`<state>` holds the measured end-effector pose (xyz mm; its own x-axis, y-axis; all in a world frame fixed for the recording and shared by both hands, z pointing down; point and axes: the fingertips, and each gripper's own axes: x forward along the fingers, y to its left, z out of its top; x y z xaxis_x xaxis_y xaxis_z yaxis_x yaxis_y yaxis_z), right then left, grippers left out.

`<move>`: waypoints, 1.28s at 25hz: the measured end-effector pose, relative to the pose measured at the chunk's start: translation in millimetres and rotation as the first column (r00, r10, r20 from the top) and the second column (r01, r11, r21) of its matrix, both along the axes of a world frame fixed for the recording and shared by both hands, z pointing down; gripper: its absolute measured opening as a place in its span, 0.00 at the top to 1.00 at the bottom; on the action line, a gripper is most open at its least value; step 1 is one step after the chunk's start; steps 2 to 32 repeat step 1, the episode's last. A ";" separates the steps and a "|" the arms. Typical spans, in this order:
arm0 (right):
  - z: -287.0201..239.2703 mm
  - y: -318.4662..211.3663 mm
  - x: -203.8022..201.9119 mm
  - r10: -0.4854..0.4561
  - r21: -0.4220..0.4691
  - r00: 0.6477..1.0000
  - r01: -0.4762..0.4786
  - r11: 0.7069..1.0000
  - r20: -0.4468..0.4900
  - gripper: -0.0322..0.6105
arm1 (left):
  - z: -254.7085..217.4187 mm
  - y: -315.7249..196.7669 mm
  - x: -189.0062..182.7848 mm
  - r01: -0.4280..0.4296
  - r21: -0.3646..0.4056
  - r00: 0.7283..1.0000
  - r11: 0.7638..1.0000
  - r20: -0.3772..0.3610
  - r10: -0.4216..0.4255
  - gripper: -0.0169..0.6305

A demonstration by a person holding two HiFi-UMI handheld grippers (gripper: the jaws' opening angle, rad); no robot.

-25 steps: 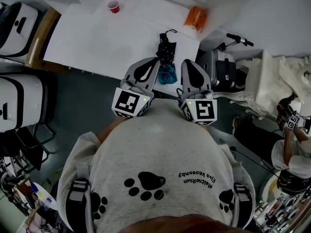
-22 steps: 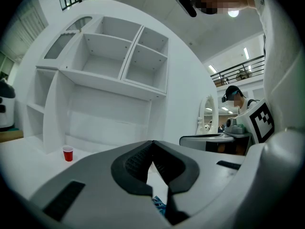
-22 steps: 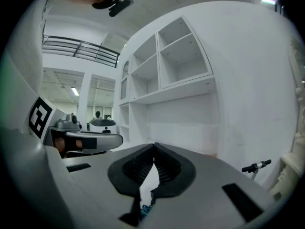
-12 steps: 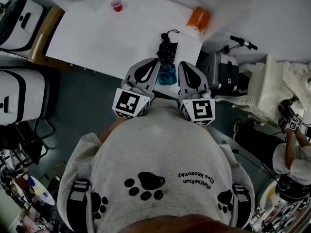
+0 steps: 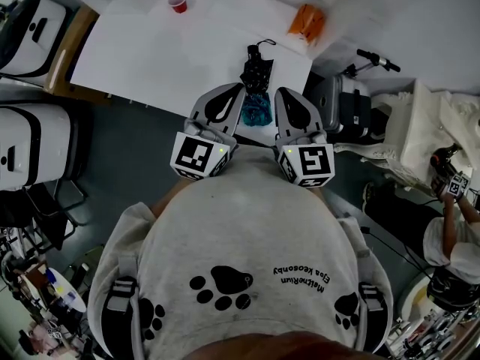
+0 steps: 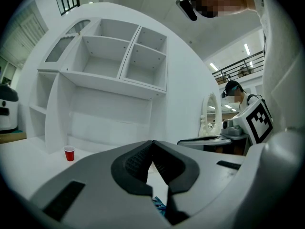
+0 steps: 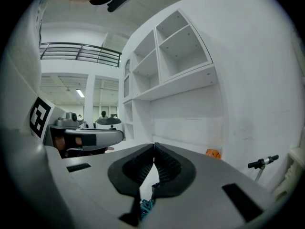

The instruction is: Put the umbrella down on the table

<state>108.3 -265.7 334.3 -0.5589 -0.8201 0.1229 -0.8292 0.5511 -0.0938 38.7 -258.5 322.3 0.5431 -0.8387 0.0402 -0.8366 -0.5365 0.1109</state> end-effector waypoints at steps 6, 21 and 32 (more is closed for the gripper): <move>0.4 -0.9 1.8 0.004 -0.001 1.000 -0.004 1.000 0.004 0.90 | 0.2 -0.6 0.9 -0.001 0.002 1.000 1.000 0.000 0.001 0.95; 0.4 -0.9 1.8 0.004 -0.001 1.000 -0.004 1.000 0.004 0.90 | 0.2 -0.6 0.9 -0.001 0.002 1.000 1.000 0.000 0.001 0.95; 0.4 -0.9 1.8 0.004 -0.001 1.000 -0.004 1.000 0.004 0.90 | 0.2 -0.6 0.9 -0.001 0.002 1.000 1.000 0.000 0.001 0.95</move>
